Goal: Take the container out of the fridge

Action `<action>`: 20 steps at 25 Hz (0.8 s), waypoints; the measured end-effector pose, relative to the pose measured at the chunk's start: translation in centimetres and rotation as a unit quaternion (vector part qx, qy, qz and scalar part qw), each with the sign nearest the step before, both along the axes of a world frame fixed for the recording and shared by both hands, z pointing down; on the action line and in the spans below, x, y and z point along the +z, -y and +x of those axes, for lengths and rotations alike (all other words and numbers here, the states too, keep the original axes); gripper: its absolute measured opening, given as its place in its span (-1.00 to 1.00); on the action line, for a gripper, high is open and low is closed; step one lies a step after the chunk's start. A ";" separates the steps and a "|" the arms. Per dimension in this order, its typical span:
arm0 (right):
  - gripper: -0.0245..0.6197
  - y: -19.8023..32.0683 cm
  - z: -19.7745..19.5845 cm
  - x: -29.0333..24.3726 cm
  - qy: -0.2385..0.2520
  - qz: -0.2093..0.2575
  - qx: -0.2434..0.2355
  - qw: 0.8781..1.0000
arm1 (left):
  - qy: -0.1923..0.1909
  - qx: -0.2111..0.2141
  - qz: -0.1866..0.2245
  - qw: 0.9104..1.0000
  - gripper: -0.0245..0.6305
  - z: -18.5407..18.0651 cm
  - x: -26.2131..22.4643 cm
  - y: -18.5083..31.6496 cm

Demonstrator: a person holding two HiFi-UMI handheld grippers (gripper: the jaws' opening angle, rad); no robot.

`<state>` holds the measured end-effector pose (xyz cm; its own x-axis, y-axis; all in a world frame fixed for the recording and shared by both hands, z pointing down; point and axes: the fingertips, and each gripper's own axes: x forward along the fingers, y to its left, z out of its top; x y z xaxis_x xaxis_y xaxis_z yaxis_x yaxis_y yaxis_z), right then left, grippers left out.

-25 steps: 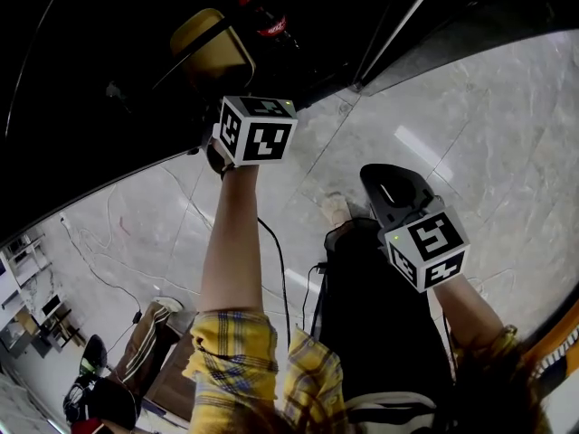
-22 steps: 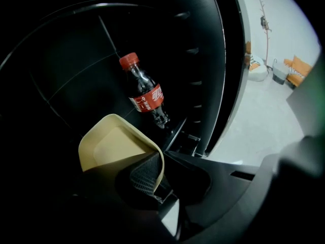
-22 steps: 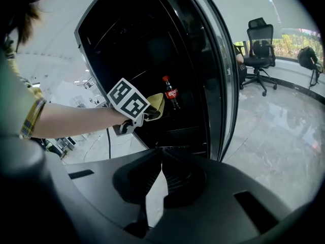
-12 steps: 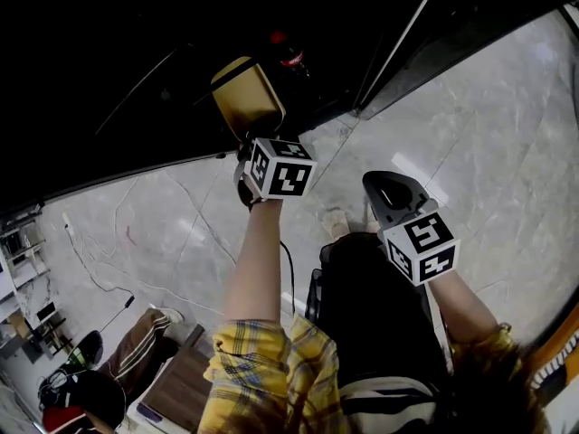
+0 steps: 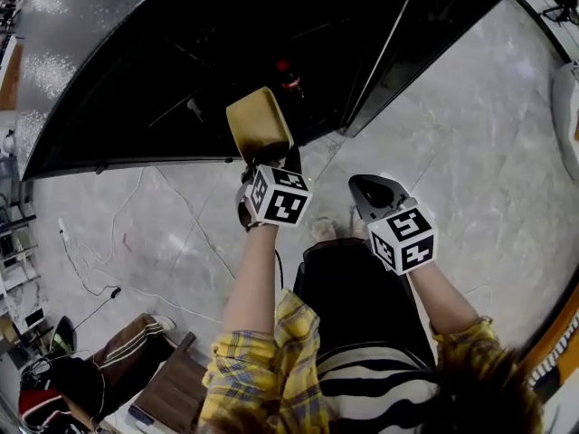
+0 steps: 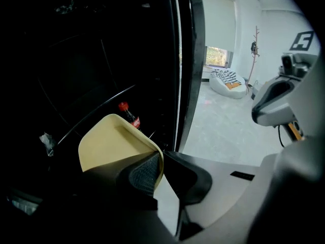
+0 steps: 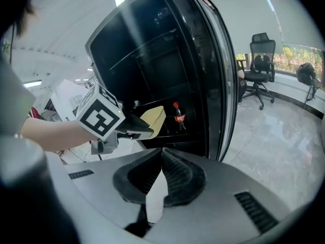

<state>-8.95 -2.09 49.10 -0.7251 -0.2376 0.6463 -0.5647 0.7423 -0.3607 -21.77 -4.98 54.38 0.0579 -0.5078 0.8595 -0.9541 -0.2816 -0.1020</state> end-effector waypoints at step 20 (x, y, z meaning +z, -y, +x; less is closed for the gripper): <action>-0.84 -0.7 3.4 -7.5 -0.016 0.036 -0.012 0.999 | -0.015 0.092 0.009 0.996 -0.81 5.3 -8.9 -8.4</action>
<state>-5.59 -1.41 41.58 -0.7108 -0.2677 0.6505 -0.5567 0.7794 -0.2875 -16.51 3.45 45.50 0.1765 -0.5022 0.8466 -0.8890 -0.4504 -0.0818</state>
